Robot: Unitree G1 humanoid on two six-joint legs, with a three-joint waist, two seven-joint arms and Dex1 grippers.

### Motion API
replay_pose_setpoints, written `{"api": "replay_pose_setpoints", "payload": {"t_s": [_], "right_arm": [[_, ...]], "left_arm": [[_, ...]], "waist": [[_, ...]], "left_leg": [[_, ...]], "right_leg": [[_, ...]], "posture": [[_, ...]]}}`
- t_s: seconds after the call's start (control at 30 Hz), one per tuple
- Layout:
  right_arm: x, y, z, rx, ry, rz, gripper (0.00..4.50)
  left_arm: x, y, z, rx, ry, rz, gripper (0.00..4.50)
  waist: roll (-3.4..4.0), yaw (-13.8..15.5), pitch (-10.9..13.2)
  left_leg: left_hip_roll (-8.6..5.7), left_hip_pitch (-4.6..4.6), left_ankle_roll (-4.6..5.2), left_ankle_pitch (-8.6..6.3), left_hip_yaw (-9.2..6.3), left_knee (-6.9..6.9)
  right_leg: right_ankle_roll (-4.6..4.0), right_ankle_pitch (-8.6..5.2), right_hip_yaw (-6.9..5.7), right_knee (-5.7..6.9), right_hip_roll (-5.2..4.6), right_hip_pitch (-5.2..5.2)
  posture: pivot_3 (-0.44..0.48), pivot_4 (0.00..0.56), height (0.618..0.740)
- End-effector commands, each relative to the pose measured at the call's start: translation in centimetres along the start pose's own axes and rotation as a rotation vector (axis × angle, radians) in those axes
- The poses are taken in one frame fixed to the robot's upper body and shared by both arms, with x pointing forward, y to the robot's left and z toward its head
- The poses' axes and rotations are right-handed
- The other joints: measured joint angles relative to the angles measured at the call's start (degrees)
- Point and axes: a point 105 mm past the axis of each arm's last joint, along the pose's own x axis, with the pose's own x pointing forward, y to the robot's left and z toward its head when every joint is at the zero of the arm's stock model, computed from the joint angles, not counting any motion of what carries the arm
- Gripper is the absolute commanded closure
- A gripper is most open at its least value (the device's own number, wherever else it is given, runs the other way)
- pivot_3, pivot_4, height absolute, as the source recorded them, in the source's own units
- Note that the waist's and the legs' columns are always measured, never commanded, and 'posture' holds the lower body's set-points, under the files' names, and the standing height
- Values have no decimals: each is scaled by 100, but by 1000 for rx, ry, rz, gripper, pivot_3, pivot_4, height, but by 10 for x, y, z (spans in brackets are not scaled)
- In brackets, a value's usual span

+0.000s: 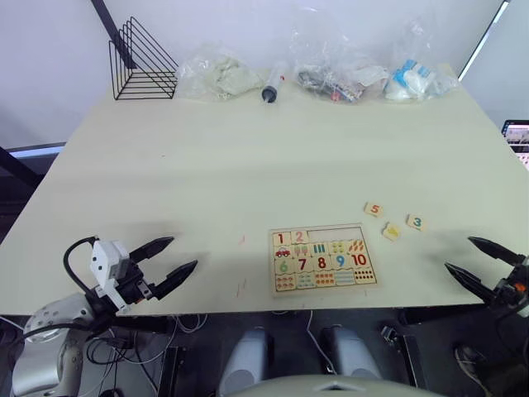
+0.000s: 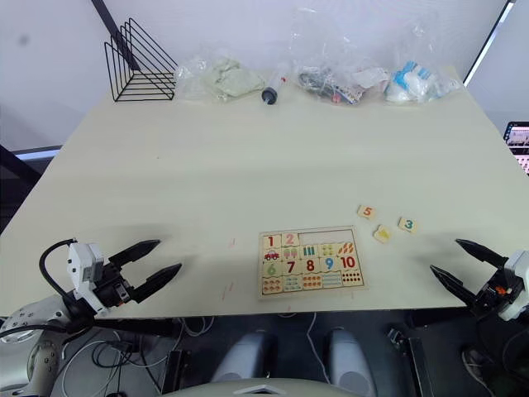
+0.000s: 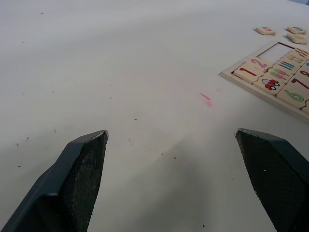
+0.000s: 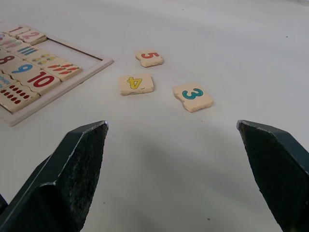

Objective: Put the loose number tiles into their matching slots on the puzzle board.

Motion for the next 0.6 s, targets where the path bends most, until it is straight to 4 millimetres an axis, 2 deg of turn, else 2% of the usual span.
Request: {"api": "replay_pose_setpoints", "payload": {"t_s": [0.03,0.6], "right_arm": [[-1,-1,6,-23,-13,5,0],[3,2,5,-25,-27,18,0]], "left_arm": [[-1,1,7,35,-12,-9,30],[4,-1,12,55,-7,-49,30]], "waist": [[0,-1,0],[1,-1,1]], "left_leg": [[0,0,0,0,0,0],[1,-1,0,0,0,-1]], "right_leg": [[0,0,0,0,0,0],[0,0,0,-1,0,-1]], "posture": [[0,150,740],[0,150,740]]}}
